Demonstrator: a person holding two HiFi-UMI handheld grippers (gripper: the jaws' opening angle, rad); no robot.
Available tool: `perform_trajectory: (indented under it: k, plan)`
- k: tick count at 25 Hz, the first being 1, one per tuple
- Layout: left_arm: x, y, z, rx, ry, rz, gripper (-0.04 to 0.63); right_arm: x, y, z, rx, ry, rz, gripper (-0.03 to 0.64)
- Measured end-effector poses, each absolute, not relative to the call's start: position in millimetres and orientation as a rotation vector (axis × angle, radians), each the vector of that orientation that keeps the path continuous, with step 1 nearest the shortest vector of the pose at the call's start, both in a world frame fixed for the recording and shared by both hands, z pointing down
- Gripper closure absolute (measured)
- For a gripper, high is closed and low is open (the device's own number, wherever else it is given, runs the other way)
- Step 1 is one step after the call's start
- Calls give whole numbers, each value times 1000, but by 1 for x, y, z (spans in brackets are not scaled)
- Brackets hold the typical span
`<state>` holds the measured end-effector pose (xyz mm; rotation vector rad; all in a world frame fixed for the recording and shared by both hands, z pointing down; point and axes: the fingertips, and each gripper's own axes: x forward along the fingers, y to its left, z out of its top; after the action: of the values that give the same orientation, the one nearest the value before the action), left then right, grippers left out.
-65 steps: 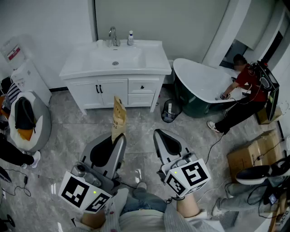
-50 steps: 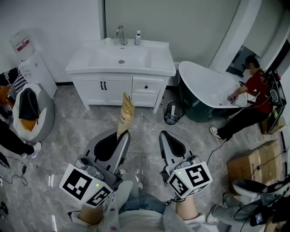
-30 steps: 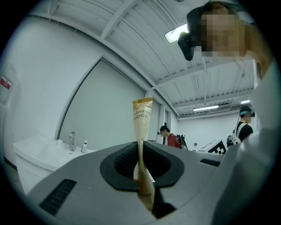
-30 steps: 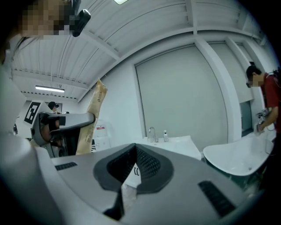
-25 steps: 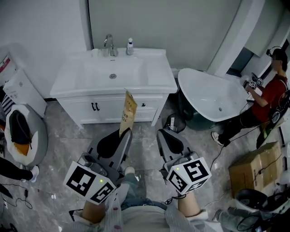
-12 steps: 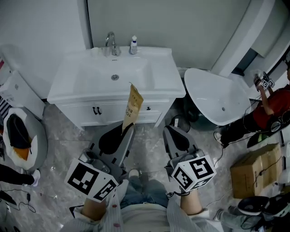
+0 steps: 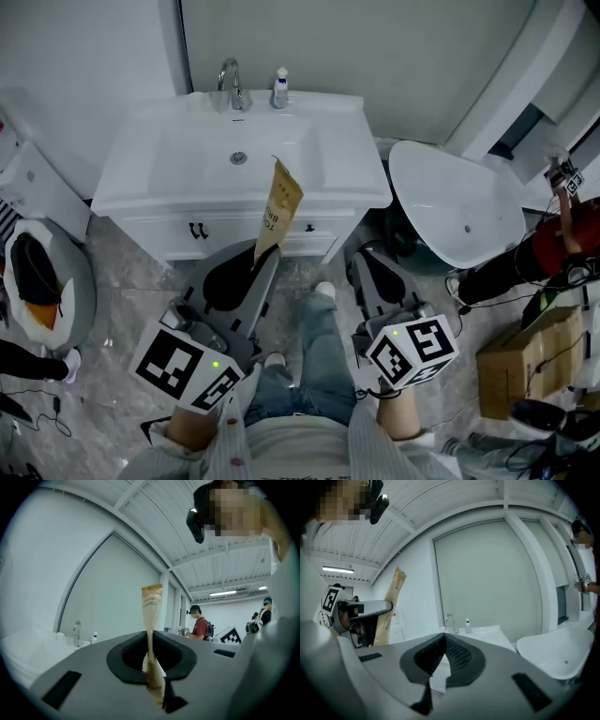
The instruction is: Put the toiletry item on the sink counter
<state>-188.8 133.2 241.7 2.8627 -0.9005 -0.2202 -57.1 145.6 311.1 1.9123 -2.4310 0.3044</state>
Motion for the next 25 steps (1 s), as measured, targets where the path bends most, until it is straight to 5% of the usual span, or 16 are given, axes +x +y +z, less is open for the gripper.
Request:
perform_trajectory:
  k: [25]
  plan:
    - [-12,-120,234,2809,-1059,-108,552,110,-124,302,1710,-2557,358,607]
